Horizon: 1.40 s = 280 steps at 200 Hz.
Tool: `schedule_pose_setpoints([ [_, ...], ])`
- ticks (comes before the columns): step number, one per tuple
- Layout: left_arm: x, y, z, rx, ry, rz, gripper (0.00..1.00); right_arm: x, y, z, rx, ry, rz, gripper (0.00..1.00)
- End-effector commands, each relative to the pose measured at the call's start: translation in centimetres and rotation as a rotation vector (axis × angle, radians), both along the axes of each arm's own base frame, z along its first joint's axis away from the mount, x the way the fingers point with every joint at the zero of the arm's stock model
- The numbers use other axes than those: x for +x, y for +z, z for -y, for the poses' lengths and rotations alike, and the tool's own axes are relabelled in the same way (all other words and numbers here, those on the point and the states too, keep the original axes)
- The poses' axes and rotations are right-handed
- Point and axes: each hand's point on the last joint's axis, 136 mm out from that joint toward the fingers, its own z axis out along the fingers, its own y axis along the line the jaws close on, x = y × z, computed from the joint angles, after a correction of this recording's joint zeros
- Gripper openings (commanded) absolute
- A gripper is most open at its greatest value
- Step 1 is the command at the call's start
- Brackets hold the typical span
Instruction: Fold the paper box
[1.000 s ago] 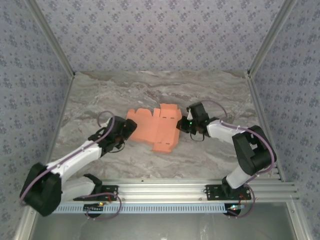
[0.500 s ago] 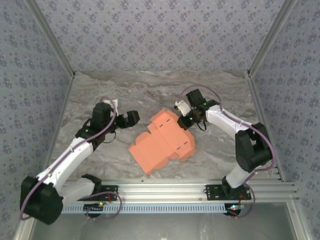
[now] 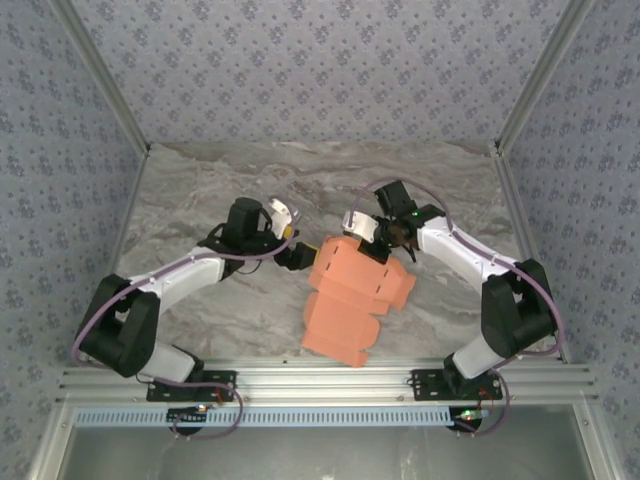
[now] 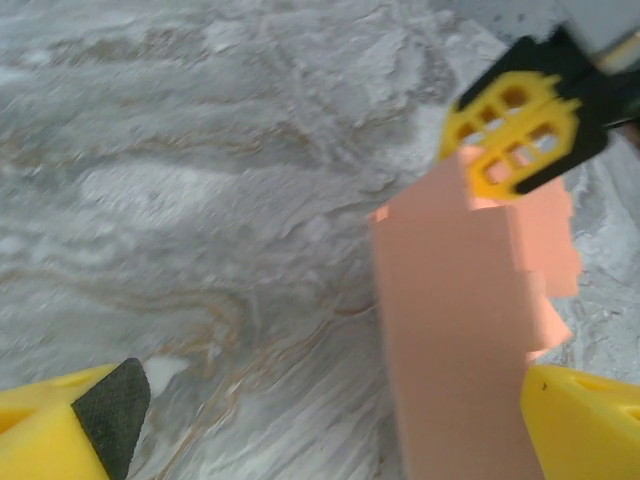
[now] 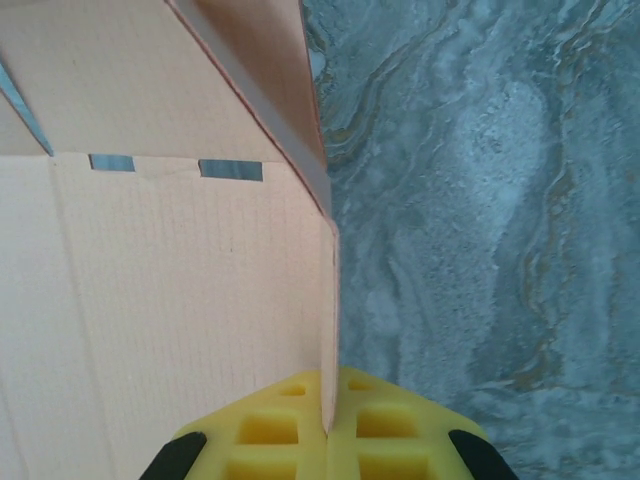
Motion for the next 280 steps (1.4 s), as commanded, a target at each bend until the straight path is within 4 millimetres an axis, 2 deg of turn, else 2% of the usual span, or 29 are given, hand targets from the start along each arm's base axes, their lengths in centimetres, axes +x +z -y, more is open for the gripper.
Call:
schedule_pose_setpoints([
  [1,0.2,0.7,1.7,-0.058,-0.035,0.059,0.93,0.6,-1.1,0.6,-0.083,0.049,0.081,0.0],
  [34,-0.1,-0.9,2.5,-0.056,0.005,0.01,0.88,1.6,-1.2,0.2,-0.128,0.061,0.186,0.0],
  [55,0.3,-2.2,1.8,0.001,0.073,0.029,0.86,1.6,-0.8,-0.3,-0.125,0.079,0.225,0.0],
  [73,0.6,-3.8,0.9,0.048,0.115,-0.001,0.71,1.1,-0.4,-0.5,-0.114,0.105,0.25,0.0],
  [89,0.1,-4.5,0.7,0.011,0.086,-0.079,0.56,0.6,-0.3,-0.7,-0.11,0.134,0.246,0.0],
  [128,-0.4,-5.7,0.7,-0.033,0.104,-0.151,0.46,0.8,-0.1,-1.1,-0.121,0.137,0.284,0.0],
  [146,-0.8,-5.6,1.3,-0.062,0.087,-0.185,0.45,1.2,0.5,-1.2,-0.115,0.123,0.336,0.0],
  [165,-1.3,-4.7,1.8,-0.133,0.076,-0.222,0.46,1.2,1.0,-1.5,-0.111,0.127,0.375,0.0],
  [195,-2.6,-4.3,2.0,-0.19,0.046,-0.27,0.44,1.3,1.0,-1.2,-0.141,0.135,0.412,0.0],
  [230,-3.8,-5.3,1.7,-0.185,0.025,-0.3,0.25,1.3,0.8,-1.2,-0.153,0.146,0.419,0.0],
  [267,-3.4,-4.0,1.9,-0.214,0.024,-0.276,0.05,1.2,0.2,-1.4,-0.16,0.149,0.413,0.01],
  [274,-3.4,-3.8,1.9,-0.213,0.021,-0.271,0.0,1.2,0.3,-1.4,-0.158,0.147,0.412,0.03],
  [280,-3.3,-3.7,2.0,-0.21,0.019,-0.269,0.0,1.1,0.3,-1.5,-0.153,0.14,0.41,0.06],
])
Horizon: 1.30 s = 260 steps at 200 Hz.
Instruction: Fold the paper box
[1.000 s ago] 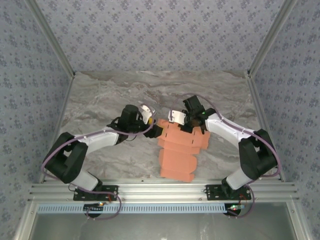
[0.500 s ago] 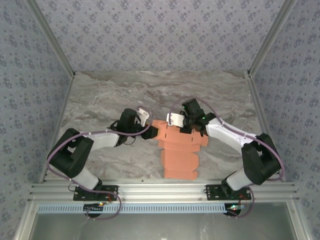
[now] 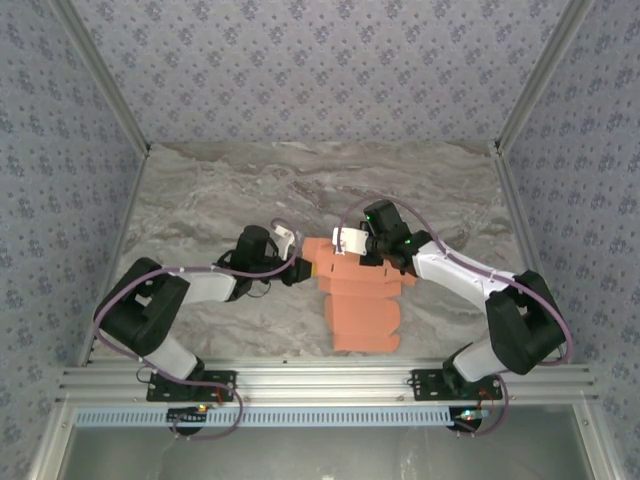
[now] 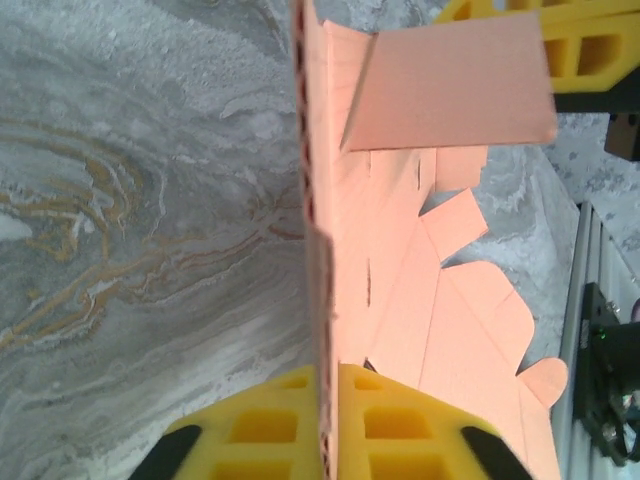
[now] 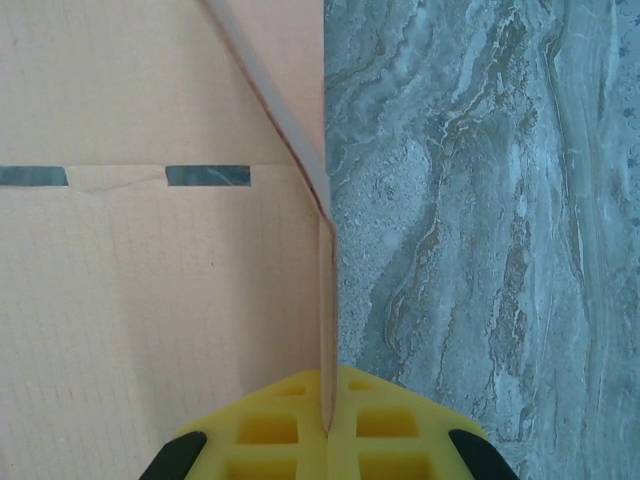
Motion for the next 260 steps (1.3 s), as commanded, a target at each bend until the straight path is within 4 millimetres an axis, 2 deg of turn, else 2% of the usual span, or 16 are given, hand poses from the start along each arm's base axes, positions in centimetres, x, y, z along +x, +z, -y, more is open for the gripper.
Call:
schedule_pose_setpoints([
  [1,0.2,2.8,0.9,-0.061,-0.038,0.067,0.0,-0.2,0.2,-0.4,0.004,0.009,0.013,0.06],
  [10,0.2,2.9,0.9,-0.059,-0.038,0.071,0.0,-0.2,0.3,-0.6,0.02,0.005,0.012,0.1],
  [25,0.7,3.2,0.8,-0.061,-0.011,0.091,0.0,-0.5,0.7,-1.0,0.064,-0.007,0.0,0.27],
  [31,1.0,3.3,0.5,-0.06,0.014,0.099,0.0,-0.7,1.0,-1.1,0.088,-0.01,-0.007,0.31],
  [56,2.3,3.7,-0.5,-0.047,0.131,0.176,0.0,-1.3,3.1,-1.9,0.225,-0.05,-0.031,0.37],
  [74,3.1,3.4,-1.0,-0.02,0.193,0.215,0.0,-1.8,5.2,-1.9,0.348,-0.097,-0.013,0.47],
  [91,3.6,3.1,-1.3,-0.017,0.232,0.236,0.0,-2.2,6.6,-1.7,0.475,-0.166,-0.022,0.49],
  [103,3.8,2.8,-1.3,-0.014,0.253,0.24,0.0,-2.6,7.4,-2.0,0.569,-0.186,-0.05,0.69],
  [129,3.7,2.8,-1.0,-0.019,0.258,0.272,0.0,-2.6,8.5,-2.1,0.696,-0.294,-0.152,0.7],
  [145,3.9,2.8,-1.1,-0.01,0.275,0.271,0.0,-2.6,8.2,-1.4,0.71,-0.38,-0.208,0.7],
  [156,4.0,2.8,-1.1,-0.009,0.283,0.265,0.0,-3.4,7.7,-2.0,0.716,-0.37,-0.257,0.7],
  [183,3.9,2.8,-1.3,-0.003,0.307,0.264,0.0,-3.6,4.7,-2.9,0.754,-0.472,-0.385,0.69],
  [202,4.0,2.8,-1.5,0.002,0.319,0.269,0.0,-4.1,3.0,-4.9,0.799,-0.538,-0.494,0.75],
  [219,4.0,2.8,-1.6,0.0,0.326,0.265,0.0,-3.7,1.4,-5.5,0.797,-0.666,-0.564,0.76],
  [238,4.0,2.8,-1.6,-0.005,0.327,0.261,0.0,-3.6,0.5,-6.5,0.808,-0.733,-0.58,0.76],
  [260,4.1,2.7,-1.6,-0.002,0.336,0.255,0.0,-3.2,-0.5,-6.2,0.818,-0.836,-0.575,0.77],
])
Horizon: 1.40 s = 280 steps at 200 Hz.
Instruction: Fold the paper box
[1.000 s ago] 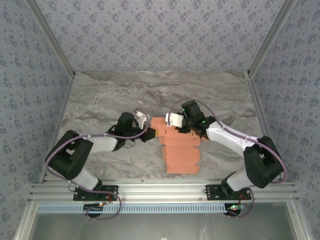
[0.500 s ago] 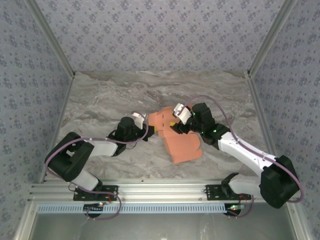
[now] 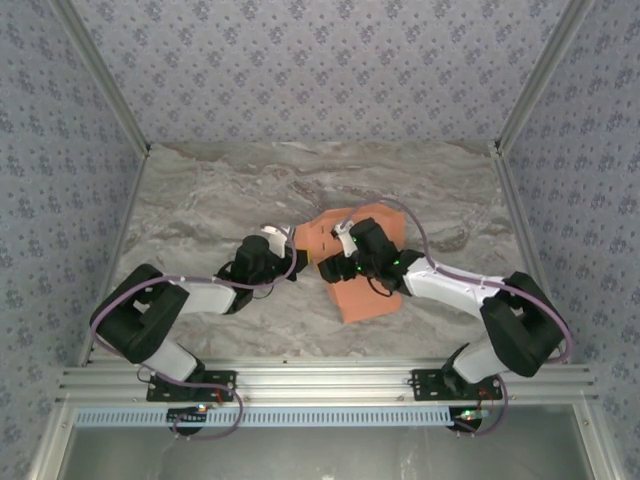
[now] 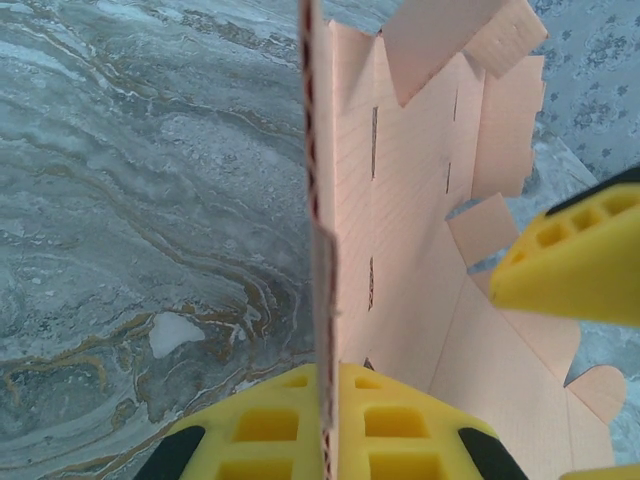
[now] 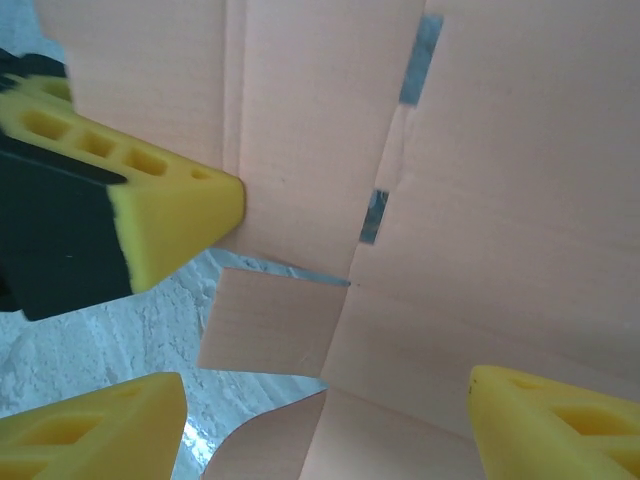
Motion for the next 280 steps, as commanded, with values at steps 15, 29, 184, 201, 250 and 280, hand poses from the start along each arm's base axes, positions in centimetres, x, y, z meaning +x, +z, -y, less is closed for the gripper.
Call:
schedule_pose_setpoints([
  [15,0.4,1.5,0.2,-0.042,0.019,0.03,0.0,1.5,0.1,-0.7,0.069,-0.186,-0.072,0.82],
  [29,0.4,1.5,0.2,-0.048,0.023,0.023,0.0,1.5,-0.7,-1.4,0.078,-0.188,-0.116,0.82],
  [184,0.9,0.2,-0.3,-0.027,0.096,-0.098,0.0,0.7,0.5,-2.8,0.111,-0.094,-0.06,0.82],
  [201,0.9,0.6,-0.1,-0.03,0.101,-0.139,0.0,0.8,-0.7,-2.6,0.059,-0.075,-0.057,0.82],
  [250,0.5,1.8,0.6,-0.122,0.094,-0.203,0.0,1.9,-3.7,-1.3,-0.091,-0.13,-0.045,0.83],
  [280,0.4,1.4,1.0,-0.127,0.085,-0.245,0.0,2.6,-3.1,-0.2,-0.133,-0.199,-0.014,0.82],
])
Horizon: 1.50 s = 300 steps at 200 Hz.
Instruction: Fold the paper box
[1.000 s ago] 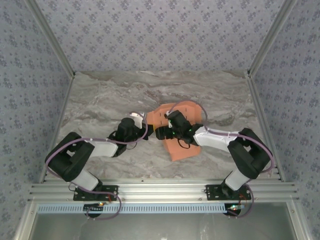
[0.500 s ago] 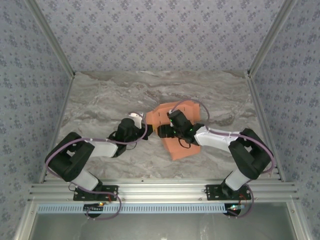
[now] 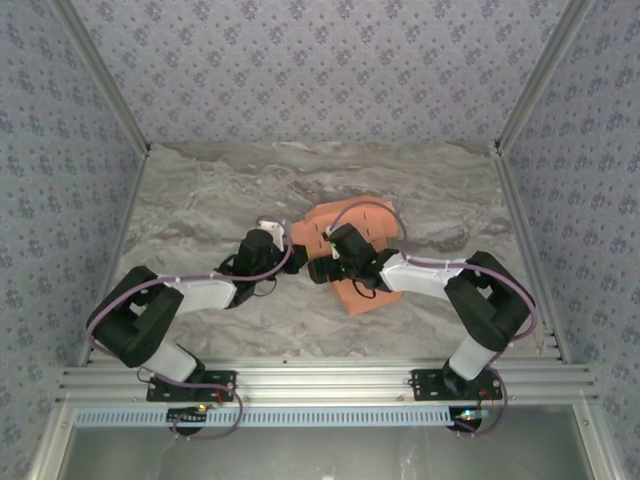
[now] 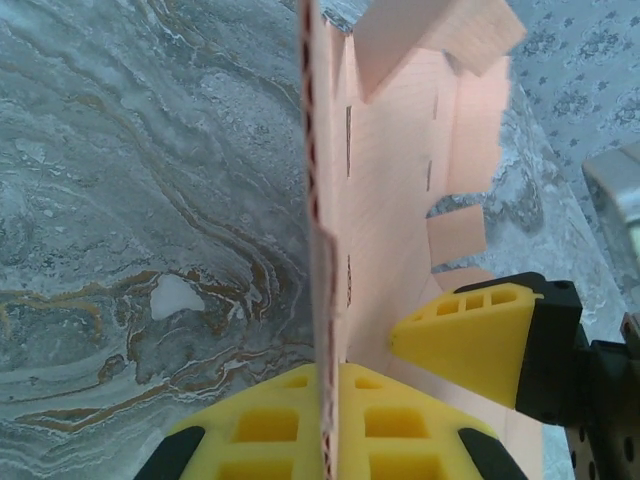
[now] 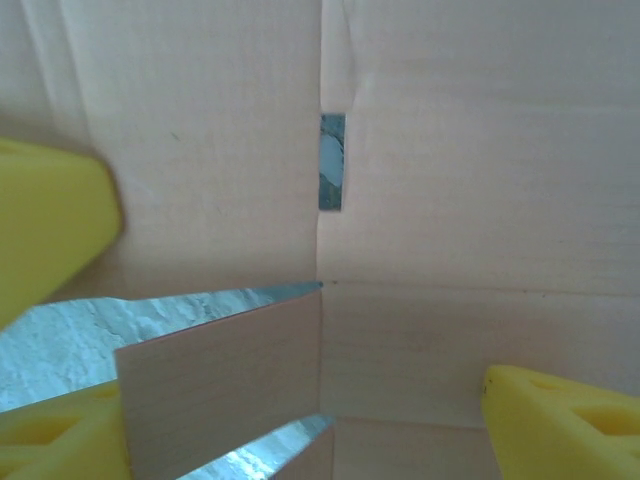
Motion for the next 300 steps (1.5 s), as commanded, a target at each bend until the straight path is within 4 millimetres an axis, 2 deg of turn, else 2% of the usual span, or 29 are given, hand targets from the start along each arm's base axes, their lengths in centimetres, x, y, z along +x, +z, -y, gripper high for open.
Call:
schedule_pose_setpoints([
  [1,-0.1,1.6,1.2,-0.053,-0.028,-0.021,0.0,1.3,1.2,1.2,-0.067,-0.065,0.061,0.82],
  [65,-0.2,0.5,1.0,0.065,-0.07,0.05,0.0,1.5,3.5,3.1,0.022,-0.102,0.03,0.71],
  [80,-0.5,0.4,1.3,0.123,-0.098,0.089,0.0,1.5,3.1,3.2,0.043,-0.083,0.014,0.66],
  [106,-0.9,0.3,2.7,0.179,-0.153,0.143,0.0,1.4,1.1,3.4,0.052,-0.067,-0.031,0.53],
  [134,-1.4,0.0,4.1,0.238,-0.181,0.233,0.0,0.9,0.0,4.0,0.082,-0.111,-0.066,0.47],
  [183,-1.8,-1.2,4.4,0.284,-0.172,0.436,0.0,-0.4,0.5,5.4,0.144,-0.174,-0.059,0.51],
  [211,-1.9,-1.8,4.7,0.301,-0.144,0.534,0.0,-0.2,1.2,6.0,0.181,-0.227,-0.031,0.53],
  [222,-1.8,-2.2,4.7,0.313,-0.129,0.541,0.0,0.1,1.7,6.1,0.209,-0.252,-0.017,0.53],
  [245,-1.6,-2.6,4.7,0.317,-0.09,0.544,0.0,0.2,4.4,6.7,0.305,-0.329,0.014,0.56],
  [263,-1.3,-2.4,4.5,0.309,-0.058,0.537,0.0,0.1,7.1,7.9,0.406,-0.45,0.042,0.56],
  [272,-1.2,-2.3,4.4,0.306,-0.046,0.536,0.0,-0.1,8.4,8.9,0.461,-0.558,0.032,0.61],
  [278,-1.0,-2.3,4.3,0.306,-0.036,0.535,0.0,-0.2,8.9,9.9,0.507,-0.671,-0.001,0.66],
  [288,-0.9,-2.2,4.3,0.302,-0.026,0.535,0.0,-1.1,8.5,11.6,0.567,-0.87,-0.113,0.71],
  [300,-0.7,-2.2,4.3,0.302,-0.02,0.536,0.0,-1.2,8.8,11.7,0.656,-0.97,-0.197,0.72],
])
